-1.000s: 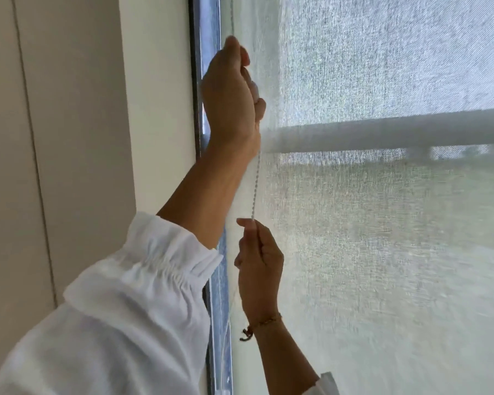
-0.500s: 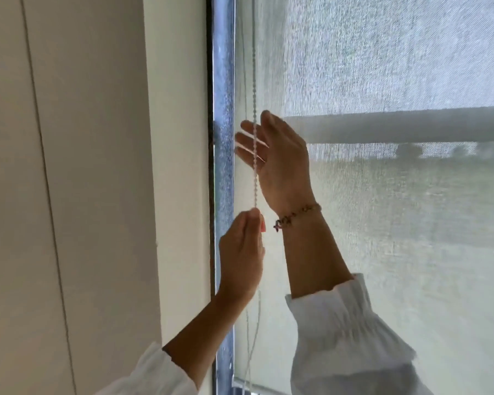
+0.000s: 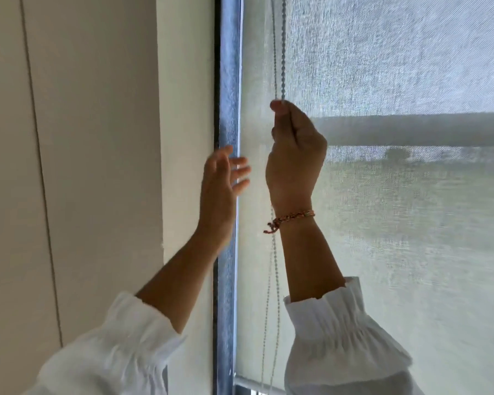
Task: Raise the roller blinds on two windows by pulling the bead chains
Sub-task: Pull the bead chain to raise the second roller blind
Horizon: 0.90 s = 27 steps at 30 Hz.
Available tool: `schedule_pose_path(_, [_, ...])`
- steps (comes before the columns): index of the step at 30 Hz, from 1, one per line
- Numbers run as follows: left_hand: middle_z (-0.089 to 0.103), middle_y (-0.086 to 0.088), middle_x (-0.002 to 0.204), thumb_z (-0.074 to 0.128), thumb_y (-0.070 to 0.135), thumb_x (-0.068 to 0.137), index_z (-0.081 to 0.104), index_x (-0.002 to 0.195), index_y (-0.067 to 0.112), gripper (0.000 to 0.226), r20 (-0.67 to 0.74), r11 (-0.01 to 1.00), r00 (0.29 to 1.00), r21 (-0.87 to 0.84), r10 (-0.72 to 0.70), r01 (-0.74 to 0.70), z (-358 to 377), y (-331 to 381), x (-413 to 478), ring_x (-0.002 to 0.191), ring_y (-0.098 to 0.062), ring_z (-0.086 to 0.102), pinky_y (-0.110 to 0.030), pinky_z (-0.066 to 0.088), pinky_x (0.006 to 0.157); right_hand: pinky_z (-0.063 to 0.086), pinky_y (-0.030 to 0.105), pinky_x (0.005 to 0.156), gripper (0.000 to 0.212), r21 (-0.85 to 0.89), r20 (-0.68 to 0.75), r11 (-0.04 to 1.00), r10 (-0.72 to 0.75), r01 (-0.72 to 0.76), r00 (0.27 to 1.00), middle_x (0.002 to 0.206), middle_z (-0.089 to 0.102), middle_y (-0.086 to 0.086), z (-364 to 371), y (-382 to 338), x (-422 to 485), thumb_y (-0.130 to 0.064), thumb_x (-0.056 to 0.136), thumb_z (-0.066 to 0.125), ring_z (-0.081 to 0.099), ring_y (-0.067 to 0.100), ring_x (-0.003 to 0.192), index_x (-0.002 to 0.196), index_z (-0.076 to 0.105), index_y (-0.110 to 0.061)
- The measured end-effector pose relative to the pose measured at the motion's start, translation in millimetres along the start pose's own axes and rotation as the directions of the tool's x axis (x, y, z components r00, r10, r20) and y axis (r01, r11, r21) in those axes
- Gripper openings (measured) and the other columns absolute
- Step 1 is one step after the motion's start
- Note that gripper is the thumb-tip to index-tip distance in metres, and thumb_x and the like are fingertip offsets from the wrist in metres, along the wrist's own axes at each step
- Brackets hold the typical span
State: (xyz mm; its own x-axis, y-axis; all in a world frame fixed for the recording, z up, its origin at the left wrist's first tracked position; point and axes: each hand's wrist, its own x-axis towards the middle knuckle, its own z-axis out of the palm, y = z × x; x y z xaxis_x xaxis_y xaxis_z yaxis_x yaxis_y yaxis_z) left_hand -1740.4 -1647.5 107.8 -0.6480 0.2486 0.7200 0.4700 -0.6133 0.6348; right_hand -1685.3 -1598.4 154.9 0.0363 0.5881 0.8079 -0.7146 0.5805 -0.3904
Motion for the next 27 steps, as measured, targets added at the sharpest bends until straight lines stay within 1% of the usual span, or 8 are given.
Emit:
schedule_pose_path(5, [0.062, 0.003, 0.098, 0.032, 0.028, 0.098, 0.046, 0.125, 0.009, 0.035, 0.116, 0.990, 0.993, -0.142, -0.003, 0.020, 23.9, 64.0, 52.2, 0.091, -0.011, 0.062, -0.023, 0.049, 0.084, 0.048, 0.022, 0.074, 0.023, -0.083, -0.004, 0.996, -0.018, 0.018, 1.000, 0.083, 0.067, -0.003, -8.0, 22.8, -49.4, -0.018, 0.090, 0.049, 0.059, 0.002, 0.075, 0.099, 0.069, -0.011])
schedule_pose_path(9, [0.059, 0.005, 0.100, 0.041, 0.026, 0.096, 0.051, 0.103, 0.020, 0.014, 0.205, 0.987, 0.978, -0.163, 0.029, 0.005, 39.2, 91.6, 67.7, 0.100, -0.018, 0.062, -0.028, 0.052, 0.084, 0.046, 0.010, 0.073, 0.026, -0.140, -0.047, 0.981, -0.145, 0.137, 0.988, 0.082, 0.063, -0.010, -26.0, 43.7, -81.4, -0.024, 0.090, 0.049, 0.058, -0.012, 0.080, 0.100, 0.068, -0.008])
schedule_pose_path(11, [0.059, 0.003, 0.093, 0.044, 0.024, 0.094, 0.053, 0.092, 0.022, 0.009, 0.214, 0.981, 0.976, -0.194, 0.052, -0.009, 45.1, 98.5, 69.3, 0.083, -0.015, 0.062, -0.026, 0.053, 0.069, 0.043, 0.004, 0.068, 0.029, -0.194, -0.010, 0.956, -0.226, 0.220, 0.974, 0.074, 0.065, -0.004, -34.3, 52.1, -94.9, -0.026, 0.093, 0.047, 0.058, -0.010, 0.072, 0.098, 0.067, -0.006])
schedule_pose_path(13, [0.050, 0.003, 0.071, 0.046, 0.022, 0.094, 0.055, 0.086, 0.018, 0.013, 0.111, 0.992, 0.992, -0.118, 0.062, -0.049, 50.4, 96.7, 70.5, 0.052, -0.007, 0.045, -0.019, 0.035, 0.045, 0.045, 0.009, 0.055, 0.029, -0.226, 0.075, 0.930, -0.282, 0.291, 0.957, 0.064, 0.065, 0.009, -40.3, 61.9, -106.5, -0.022, 0.094, 0.044, 0.057, 0.006, 0.058, 0.096, 0.066, -0.004])
schedule_pose_path(16, [0.036, 0.007, 0.049, 0.043, 0.027, 0.094, 0.057, 0.066, 0.020, 0.032, -0.069, 0.992, 0.990, 0.046, 0.123, -0.120, 53.3, 79.3, 73.1, 0.037, -0.008, 0.027, -0.023, 0.022, 0.040, 0.041, 0.025, 0.042, 0.018, -0.264, 0.193, 0.902, -0.297, 0.341, 0.935, 0.057, 0.058, 0.010, -46.9, 77.0, -112.6, -0.012, 0.091, 0.048, 0.048, 0.013, 0.047, 0.092, 0.065, -0.004])
schedule_pose_path(19, [0.037, 0.010, 0.038, 0.044, 0.034, 0.090, 0.056, 0.050, 0.028, 0.042, -0.163, 0.978, 0.965, 0.079, 0.204, -0.194, 42.4, 59.5, 72.0, 0.041, -0.012, 0.030, -0.031, 0.025, 0.050, 0.039, 0.017, 0.047, 0.018, -0.293, 0.242, 0.933, -0.140, 0.210, 0.960, 0.055, 0.051, -0.005, -53.5, 88.1, -106.2, -0.021, 0.087, 0.051, 0.046, 0.006, 0.051, 0.083, 0.068, -0.015])
schedule_pose_path(22, [0.036, 0.010, 0.037, 0.044, 0.039, 0.087, 0.056, 0.050, 0.032, 0.039, -0.166, 0.982, 0.969, 0.052, 0.185, -0.179, 29.2, 35.6, 60.7, 0.039, -0.009, 0.028, -0.030, 0.022, 0.049, 0.046, 0.025, 0.075, 0.027, -0.164, 0.168, 0.976, 0.172, -0.144, 0.971, 0.073, 0.064, -0.011, -61.3, 89.2, -91.8, -0.044, 0.081, 0.049, 0.060, 0.013, 0.078, 0.083, 0.070, -0.029])
schedule_pose_path(27, [0.039, 0.009, 0.039, 0.046, 0.037, 0.091, 0.060, 0.059, 0.034, 0.035, -0.128, 0.989, 0.987, 0.121, 0.096, -0.080, 15.1, -30.0, -0.5, 0.041, -0.012, 0.033, -0.031, 0.029, 0.048, 0.044, 0.038, 0.097, 0.024, 0.100, 0.128, 0.958, 0.256, -0.270, 0.958, 0.102, 0.068, -0.002, -57.6, 64.9, -43.6, -0.039, 0.084, 0.051, 0.060, 0.014, 0.105, 0.097, 0.066, -0.025])
